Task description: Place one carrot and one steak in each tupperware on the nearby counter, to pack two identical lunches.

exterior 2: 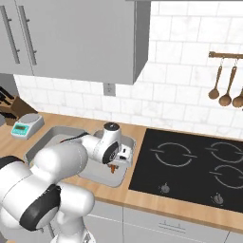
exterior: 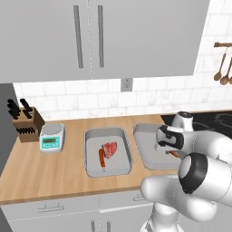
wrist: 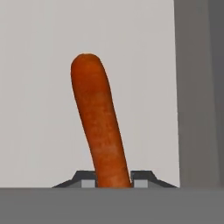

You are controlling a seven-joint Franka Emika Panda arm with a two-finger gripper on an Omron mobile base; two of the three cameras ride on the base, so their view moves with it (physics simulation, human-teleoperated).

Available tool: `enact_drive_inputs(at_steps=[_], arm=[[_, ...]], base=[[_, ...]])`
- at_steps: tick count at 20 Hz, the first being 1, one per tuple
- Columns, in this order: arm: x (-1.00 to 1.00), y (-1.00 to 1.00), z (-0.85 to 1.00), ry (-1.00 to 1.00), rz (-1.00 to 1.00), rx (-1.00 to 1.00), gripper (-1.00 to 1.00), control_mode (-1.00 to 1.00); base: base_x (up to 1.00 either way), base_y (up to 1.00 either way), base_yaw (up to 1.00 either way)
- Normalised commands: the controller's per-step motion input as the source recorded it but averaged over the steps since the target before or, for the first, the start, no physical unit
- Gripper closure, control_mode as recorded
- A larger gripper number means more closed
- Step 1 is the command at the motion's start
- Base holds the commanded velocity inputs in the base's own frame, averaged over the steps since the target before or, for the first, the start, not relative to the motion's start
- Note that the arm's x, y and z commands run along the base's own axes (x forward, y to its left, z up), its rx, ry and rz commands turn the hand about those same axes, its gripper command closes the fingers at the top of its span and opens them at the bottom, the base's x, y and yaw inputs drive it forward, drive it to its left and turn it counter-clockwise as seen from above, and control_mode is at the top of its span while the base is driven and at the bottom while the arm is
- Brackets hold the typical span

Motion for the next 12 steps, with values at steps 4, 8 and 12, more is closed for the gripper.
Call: enact_drive_inputs(at_steps=[4,8,12], arm=[[0.03,0.11,-0.43,0.0,0.0,-0.01,-1.0,-1.0],[-0.09,0.04,0.0,-0.06,-0.01,0.0,-1.0,-1.0],[-0.16,0.0,0.09,-0.13,-0.04,0.0,-1.0,-1.0]], base=[[0.0,0.0,0.0],[0.0,0.0,0.0],[0.0,0.0,0.0]])
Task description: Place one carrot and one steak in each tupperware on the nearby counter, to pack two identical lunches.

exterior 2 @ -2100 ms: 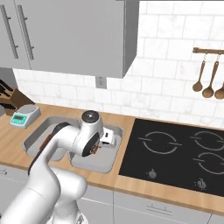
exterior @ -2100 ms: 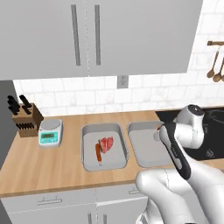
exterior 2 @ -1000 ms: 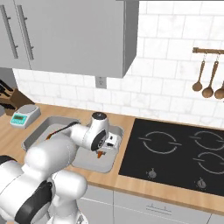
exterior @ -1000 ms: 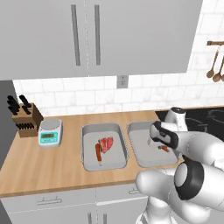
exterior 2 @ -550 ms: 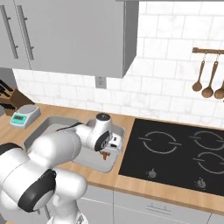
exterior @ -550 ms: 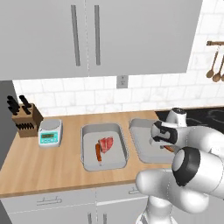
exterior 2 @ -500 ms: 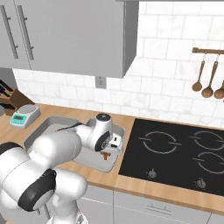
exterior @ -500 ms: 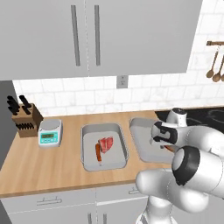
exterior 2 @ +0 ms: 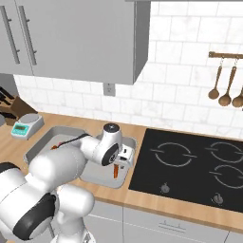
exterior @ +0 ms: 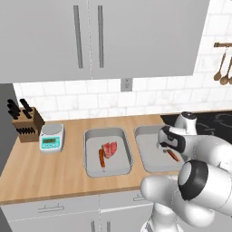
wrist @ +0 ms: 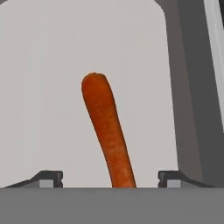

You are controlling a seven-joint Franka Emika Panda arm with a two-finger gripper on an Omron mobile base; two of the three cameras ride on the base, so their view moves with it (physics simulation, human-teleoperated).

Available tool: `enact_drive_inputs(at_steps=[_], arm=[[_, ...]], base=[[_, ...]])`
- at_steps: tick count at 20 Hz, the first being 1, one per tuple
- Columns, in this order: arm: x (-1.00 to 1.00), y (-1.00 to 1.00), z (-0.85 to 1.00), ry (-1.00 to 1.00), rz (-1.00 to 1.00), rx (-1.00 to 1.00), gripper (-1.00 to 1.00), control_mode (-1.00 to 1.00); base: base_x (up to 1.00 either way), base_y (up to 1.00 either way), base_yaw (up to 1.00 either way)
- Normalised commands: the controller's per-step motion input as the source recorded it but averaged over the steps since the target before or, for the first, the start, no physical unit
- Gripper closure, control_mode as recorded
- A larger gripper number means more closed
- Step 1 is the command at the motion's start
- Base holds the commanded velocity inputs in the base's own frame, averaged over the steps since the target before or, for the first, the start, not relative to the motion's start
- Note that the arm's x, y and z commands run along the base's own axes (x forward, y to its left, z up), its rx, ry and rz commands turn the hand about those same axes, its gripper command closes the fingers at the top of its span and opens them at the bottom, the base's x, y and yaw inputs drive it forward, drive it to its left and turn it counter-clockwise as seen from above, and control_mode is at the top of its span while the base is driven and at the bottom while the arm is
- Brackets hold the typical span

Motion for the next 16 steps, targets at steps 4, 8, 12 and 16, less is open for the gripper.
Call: enact_drive_inputs(at_steps=[4,8,12,16], arm=[[0.0,0.05,0.0,-0.02,-0.05,0.0,-1.0,-1.0],[-0.49,0.22,0.28,-0.15,-0.02,0.0,-1.0,-1.0],[-0.61,0.34,0.71,-0.26,0.0,0.0,-1.0,-1.0],[-0.69,0.17,0.95,-0.1,0.0,-0.01,-1.0,-1.0]], base=[[0.0,0.0,0.0],[0.0,0.0,0.0],[0.0,0.0,0.0],[0.0,0.0,0.0]])
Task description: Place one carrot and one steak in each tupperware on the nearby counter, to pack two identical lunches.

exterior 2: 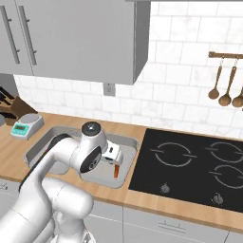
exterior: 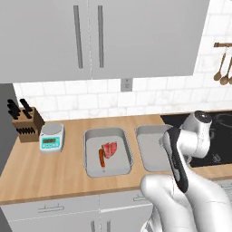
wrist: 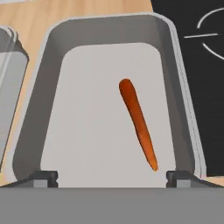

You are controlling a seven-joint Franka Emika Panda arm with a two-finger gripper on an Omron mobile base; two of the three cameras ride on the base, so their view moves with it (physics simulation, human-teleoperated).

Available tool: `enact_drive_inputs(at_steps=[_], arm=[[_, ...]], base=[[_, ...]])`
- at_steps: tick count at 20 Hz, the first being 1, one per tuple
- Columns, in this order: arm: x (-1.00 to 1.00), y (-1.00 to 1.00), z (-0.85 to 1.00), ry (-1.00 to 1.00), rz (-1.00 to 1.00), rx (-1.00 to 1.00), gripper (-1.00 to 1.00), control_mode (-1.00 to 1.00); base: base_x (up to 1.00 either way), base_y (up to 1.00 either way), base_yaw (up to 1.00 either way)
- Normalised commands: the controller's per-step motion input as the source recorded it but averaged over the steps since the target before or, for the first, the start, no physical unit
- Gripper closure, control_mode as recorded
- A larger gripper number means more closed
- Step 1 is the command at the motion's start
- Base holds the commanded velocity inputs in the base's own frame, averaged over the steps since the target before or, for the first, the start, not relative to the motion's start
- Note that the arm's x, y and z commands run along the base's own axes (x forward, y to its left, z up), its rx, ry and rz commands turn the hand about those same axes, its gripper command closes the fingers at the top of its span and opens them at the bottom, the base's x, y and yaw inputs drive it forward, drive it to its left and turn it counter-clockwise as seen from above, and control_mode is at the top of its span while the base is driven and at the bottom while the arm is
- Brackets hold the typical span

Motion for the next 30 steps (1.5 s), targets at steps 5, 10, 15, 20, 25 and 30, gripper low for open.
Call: enact_drive_inputs(at_steps=[5,10,15,20,25,30], arm=[[-0.95,0.0,1.0,-0.01,0.0,0.0,-1.0,-1.0],[-0.65,0.0,1.0,-0.01,0.0,0.0,-1.0,-1.0],[-0.8,0.16,1.0,-0.21,0.0,-0.01,-1.0,-1.0],[-0.79,0.46,1.0,-0.3,0.0,-0.05,-1.0,-1.0],[-0.5,0.24,0.56,-0.18,0.0,-0.05,-1.0,1.0],[0.0,0.0,0.0,0.0,0.0,0.0,-1.0,1.0]], base=[[0.0,0.0,0.0],[0.0,0.0,0.0],[0.0,0.0,0.0],[0.0,0.0,0.0],[-0.4,0.05,0.0],[-1.0,0.12,0.04]])
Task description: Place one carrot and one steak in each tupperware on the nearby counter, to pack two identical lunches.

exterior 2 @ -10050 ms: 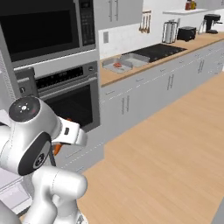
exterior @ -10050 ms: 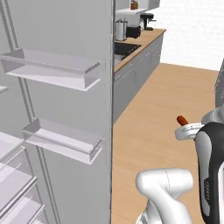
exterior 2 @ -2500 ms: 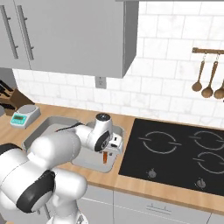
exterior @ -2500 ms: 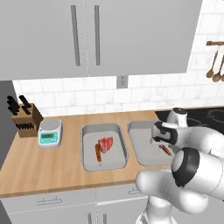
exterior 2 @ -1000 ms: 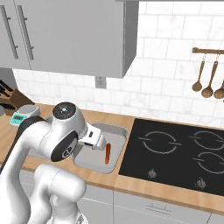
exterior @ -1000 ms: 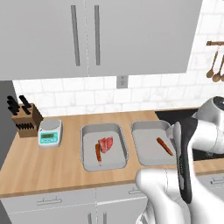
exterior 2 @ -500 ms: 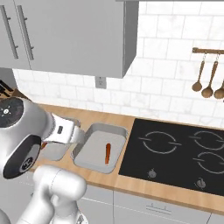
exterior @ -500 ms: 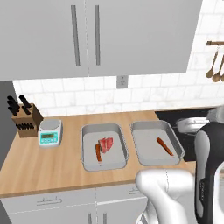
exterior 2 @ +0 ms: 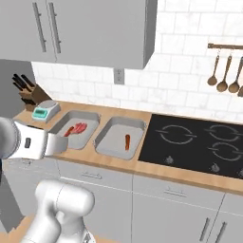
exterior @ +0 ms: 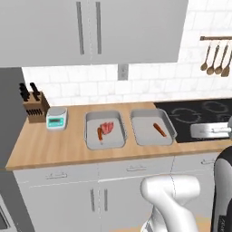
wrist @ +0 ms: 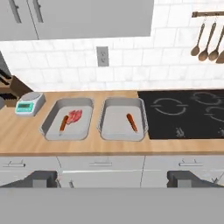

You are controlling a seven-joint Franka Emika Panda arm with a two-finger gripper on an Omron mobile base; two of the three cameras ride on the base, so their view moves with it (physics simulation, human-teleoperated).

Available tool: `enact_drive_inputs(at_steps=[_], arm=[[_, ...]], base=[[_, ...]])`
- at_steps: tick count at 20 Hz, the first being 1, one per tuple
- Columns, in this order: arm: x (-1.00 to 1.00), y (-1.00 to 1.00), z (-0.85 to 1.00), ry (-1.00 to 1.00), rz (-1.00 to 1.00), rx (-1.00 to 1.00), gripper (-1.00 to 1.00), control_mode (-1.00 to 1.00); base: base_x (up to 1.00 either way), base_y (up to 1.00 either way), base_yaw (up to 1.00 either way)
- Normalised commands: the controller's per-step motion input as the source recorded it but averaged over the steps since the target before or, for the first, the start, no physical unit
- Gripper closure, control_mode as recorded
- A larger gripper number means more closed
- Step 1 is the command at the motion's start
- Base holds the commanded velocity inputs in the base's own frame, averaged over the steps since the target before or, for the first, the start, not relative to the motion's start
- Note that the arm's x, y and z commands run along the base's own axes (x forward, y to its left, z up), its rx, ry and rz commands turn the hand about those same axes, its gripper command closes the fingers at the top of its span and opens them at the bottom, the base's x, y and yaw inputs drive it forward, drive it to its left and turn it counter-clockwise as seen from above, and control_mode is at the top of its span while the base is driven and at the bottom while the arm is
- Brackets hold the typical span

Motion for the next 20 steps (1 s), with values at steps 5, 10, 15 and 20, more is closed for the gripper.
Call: enact_drive_inputs(at_steps=[5,10,15,20], arm=[[0.0,0.0,0.0,0.0,0.0,0.0,-1.0,1.0],[0.0,0.0,0.0,0.0,0.0,0.0,-1.0,1.0],[0.0,0.0,0.0,0.0,0.0,0.0,-1.0,1.0],[0.0,0.0,0.0,0.0,0.0,0.0,-1.0,1.0]], base=[[-1.0,0.44,0.1],[-0.43,0.29,0.58],[0.0,0.0,0.99],[0.0,0.0,0.98]])
